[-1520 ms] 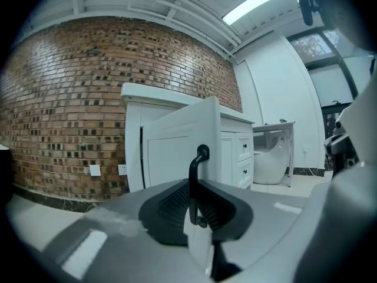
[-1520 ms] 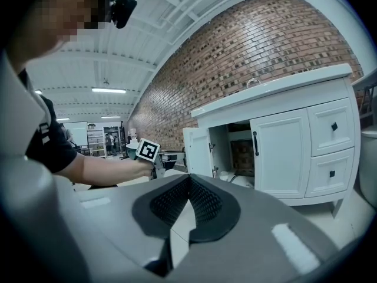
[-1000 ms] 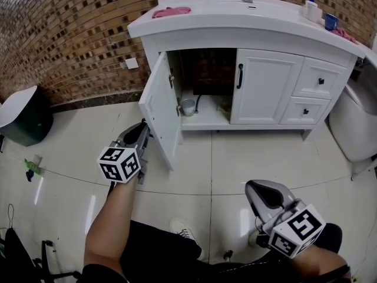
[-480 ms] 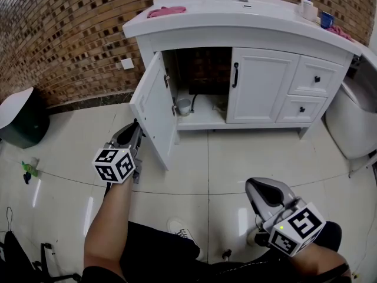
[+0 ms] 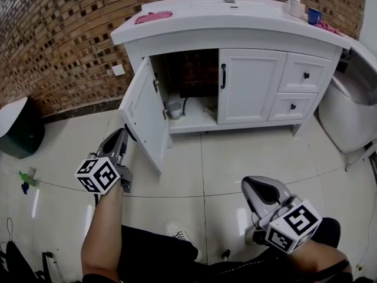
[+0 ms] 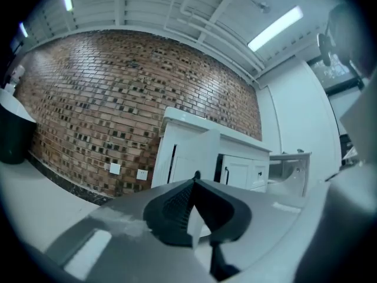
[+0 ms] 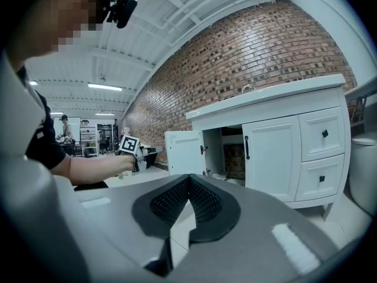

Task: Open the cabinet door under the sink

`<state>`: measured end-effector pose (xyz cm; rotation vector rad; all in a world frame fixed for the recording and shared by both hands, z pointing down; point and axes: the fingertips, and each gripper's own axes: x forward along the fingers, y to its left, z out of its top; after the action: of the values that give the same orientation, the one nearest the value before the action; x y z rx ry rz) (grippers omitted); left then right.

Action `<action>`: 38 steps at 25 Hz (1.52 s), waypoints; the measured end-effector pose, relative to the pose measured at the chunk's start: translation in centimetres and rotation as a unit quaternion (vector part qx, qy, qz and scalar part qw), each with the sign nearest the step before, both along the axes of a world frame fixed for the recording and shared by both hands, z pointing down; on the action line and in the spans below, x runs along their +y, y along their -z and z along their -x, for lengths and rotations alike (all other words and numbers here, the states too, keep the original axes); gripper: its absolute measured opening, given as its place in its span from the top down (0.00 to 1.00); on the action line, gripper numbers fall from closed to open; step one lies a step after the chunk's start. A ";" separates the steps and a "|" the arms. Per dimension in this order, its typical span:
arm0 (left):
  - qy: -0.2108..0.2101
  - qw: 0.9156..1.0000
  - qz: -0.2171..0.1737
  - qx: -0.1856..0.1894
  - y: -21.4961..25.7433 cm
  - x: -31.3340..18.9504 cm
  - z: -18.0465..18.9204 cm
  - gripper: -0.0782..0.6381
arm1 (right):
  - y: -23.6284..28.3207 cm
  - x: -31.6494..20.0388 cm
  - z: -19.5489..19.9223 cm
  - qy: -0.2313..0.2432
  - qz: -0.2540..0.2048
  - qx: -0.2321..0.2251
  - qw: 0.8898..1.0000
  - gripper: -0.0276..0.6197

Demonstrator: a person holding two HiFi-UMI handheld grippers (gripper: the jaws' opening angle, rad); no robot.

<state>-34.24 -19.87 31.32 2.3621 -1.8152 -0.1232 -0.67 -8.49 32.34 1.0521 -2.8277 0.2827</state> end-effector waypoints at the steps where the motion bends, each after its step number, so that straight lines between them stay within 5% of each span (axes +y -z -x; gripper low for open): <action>1: -0.012 1.000 -0.006 0.010 1.1 0.5 -0.8 0.89 | 0.1 0.0 0.0 0.001 -0.001 -0.001 1.000 0.95; 7: -0.141 0.989 -0.017 -0.047 5.0 6.1 -10.8 0.89 | 0.7 0.2 0.0 0.003 -0.004 -0.010 1.000 0.95; 12: -0.191 0.980 -0.035 -0.054 5.0 10.6 -16.1 0.89 | 0.5 0.2 -0.8 -0.003 -0.007 -0.009 1.000 0.95; 17: -0.210 0.976 -0.036 -0.049 3.8 13.0 -18.2 0.89 | 0.7 1.0 -1.0 0.005 -0.006 -0.011 1.000 0.95; 23: -0.253 0.966 0.008 -0.045 0.1 12.9 -20.0 0.89 | 0.3 1.7 -0.8 0.014 0.003 -0.014 1.000 0.95; 38: -0.244 0.968 0.008 -0.050 -0.1 13.0 -19.3 0.88 | 0.2 1.8 -0.4 0.017 0.003 0.002 1.000 0.95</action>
<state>-14.93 -6.88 31.40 2.7620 -1.2068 0.0716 -0.31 -6.68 32.15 1.0010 -2.8365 0.2863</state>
